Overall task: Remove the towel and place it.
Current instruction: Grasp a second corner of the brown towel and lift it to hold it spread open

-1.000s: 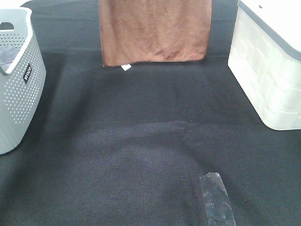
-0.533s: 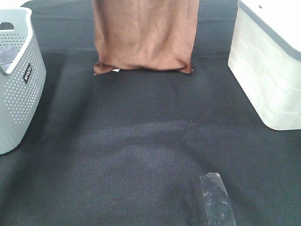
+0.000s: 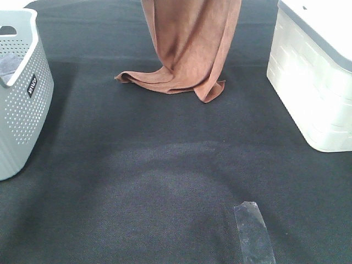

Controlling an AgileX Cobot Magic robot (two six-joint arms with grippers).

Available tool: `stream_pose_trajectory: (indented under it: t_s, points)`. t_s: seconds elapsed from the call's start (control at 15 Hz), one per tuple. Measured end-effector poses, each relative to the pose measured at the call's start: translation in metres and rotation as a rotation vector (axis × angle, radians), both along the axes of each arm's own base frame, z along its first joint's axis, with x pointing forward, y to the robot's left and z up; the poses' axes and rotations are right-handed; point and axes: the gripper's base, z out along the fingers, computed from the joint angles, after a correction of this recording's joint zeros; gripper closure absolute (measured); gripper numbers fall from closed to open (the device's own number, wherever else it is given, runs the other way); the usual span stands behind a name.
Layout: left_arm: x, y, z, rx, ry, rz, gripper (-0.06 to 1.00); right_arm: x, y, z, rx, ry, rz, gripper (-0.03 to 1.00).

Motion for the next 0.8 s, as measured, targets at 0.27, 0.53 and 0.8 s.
stream_pose_trajectory:
  t_s: [0.27,0.53,0.8]
  points:
    - [-0.032,0.009,0.019,0.035,0.206,-0.017,0.94,-0.024,-0.003,0.003,0.003,0.190,0.026,0.96]
    - [-0.060,0.020,0.043,0.048,0.296,0.002,0.94,-0.047,-0.001,0.013,0.021,0.302,0.096,0.96]
    - [-0.077,0.023,0.058,0.006,0.318,-0.016,0.94,-0.067,-0.005,0.020,-0.012,0.398,0.125,0.96]
